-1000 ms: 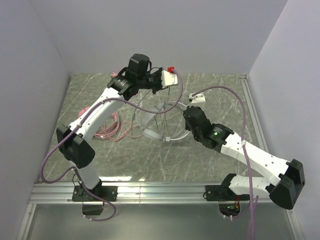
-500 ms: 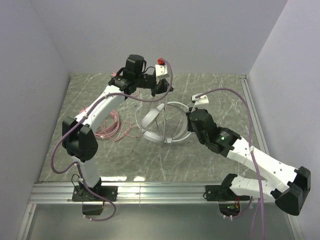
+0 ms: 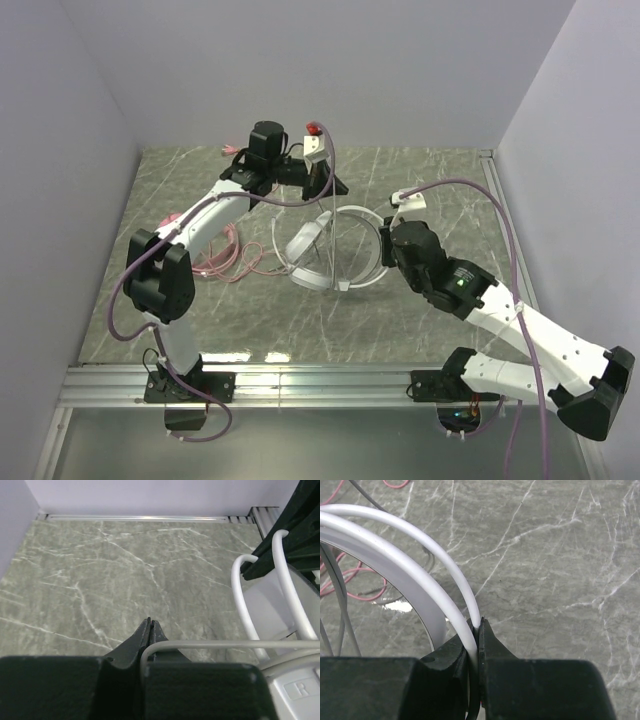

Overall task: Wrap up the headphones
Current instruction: Wrap the headphone cable with the left arm

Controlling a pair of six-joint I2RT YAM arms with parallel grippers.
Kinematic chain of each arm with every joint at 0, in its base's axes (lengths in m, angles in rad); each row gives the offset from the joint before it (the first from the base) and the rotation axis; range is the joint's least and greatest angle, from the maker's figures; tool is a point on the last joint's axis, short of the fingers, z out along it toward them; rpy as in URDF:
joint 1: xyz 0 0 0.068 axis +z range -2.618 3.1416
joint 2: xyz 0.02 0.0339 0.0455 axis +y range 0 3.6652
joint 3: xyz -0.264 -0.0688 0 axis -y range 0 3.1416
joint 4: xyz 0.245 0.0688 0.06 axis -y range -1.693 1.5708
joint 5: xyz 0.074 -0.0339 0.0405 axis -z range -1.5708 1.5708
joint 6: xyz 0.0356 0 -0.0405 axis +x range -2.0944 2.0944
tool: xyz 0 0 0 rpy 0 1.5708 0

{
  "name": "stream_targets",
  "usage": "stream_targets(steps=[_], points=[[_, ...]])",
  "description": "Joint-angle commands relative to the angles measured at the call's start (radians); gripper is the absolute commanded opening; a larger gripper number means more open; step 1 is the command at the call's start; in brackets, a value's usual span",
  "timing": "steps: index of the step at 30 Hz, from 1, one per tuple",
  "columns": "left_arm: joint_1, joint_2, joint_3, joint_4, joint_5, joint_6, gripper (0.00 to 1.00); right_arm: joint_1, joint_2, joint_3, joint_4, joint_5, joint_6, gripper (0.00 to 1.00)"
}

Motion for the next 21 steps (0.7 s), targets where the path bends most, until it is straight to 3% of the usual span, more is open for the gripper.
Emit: stream_targets(steps=[1, 13, 17, 21], points=[[0.045, -0.019, -0.051, 0.192, -0.056, -0.072, 0.00, 0.040, -0.057, 0.083, -0.003, -0.147, -0.018, 0.00], [0.040, -0.150, -0.405, 0.645, -0.070, -0.387, 0.03, 0.040, -0.046, 0.224, -0.043, -0.161, 0.013, 0.00], [0.031, -0.174, -0.476, 0.742, -0.091, -0.447, 0.04, 0.040, -0.034, 0.270, -0.061, -0.161, 0.015, 0.00], [0.014, -0.191, -0.494, 0.736, -0.119, -0.457, 0.04, 0.040, -0.020, 0.322, -0.084, -0.152, 0.013, 0.00]])
